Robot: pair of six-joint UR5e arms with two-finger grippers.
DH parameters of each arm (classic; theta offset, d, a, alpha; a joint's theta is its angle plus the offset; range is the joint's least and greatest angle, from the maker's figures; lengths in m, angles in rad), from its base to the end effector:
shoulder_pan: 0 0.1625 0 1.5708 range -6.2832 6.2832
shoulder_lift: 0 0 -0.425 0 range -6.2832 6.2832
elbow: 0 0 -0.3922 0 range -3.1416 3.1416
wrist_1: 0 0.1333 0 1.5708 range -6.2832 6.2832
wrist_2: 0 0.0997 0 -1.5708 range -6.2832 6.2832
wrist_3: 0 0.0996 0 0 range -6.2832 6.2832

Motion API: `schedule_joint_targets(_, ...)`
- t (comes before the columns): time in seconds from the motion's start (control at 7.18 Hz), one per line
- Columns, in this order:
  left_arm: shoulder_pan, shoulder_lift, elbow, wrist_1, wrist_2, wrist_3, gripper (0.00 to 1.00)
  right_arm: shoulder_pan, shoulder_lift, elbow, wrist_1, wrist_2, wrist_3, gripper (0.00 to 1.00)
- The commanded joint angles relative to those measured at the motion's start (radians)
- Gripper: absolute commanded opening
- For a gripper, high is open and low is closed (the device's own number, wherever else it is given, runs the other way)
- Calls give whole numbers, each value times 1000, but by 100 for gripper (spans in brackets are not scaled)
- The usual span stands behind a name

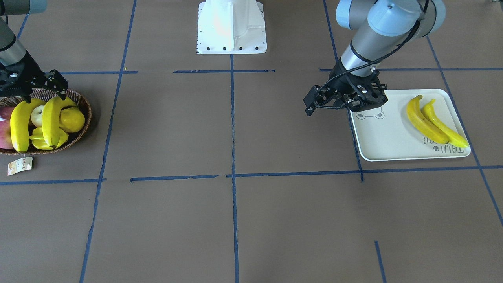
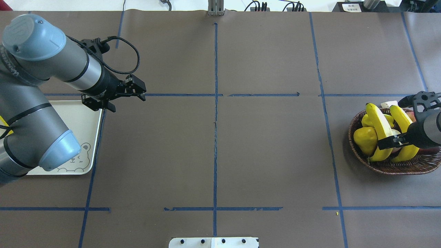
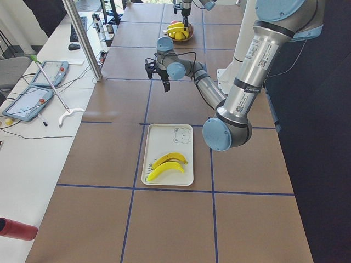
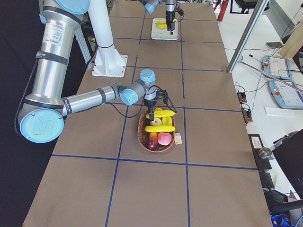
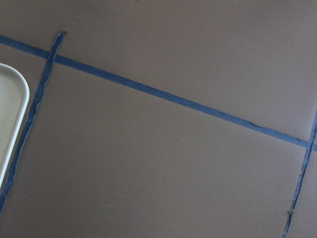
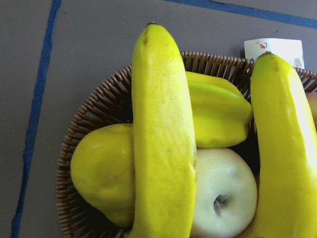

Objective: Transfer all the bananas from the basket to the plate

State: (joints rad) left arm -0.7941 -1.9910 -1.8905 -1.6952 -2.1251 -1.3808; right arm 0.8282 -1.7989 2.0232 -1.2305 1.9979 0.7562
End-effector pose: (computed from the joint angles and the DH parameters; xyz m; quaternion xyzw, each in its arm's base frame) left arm 0.3574 -0.4790 0.2652 -0.0287 0.4724 -0.1504 0.8680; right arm -0.2155 -0.3709 0.5125 0.0606 -0.3345 -0.0527 0.9390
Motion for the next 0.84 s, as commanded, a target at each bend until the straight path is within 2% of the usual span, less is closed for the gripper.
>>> schedule_joint_targets(0.0, 1, 0, 1, -1, 1, 0, 100, -1, 10, -15, -1, 10, 2, 81)
schedule_joint_targets(0.28, 1, 0, -2, -1, 1, 0, 100, -1, 19, -24, -1, 25, 2, 34)
schedule_joint_targets(0.42, 1, -6, -5, 0, 1, -1, 100, -1, 24, -26, 0, 53, 0, 6)
schedule_joint_targets(0.56, 1, -6, -5, 0, 1, 0, 100, 14, 29, -17, -1, 73, 0, 0)
schedule_joint_targets(0.7, 1, -8, -5, 0, 1, 0, 100, 67, 59, -15, -12, 131, -1, 0)
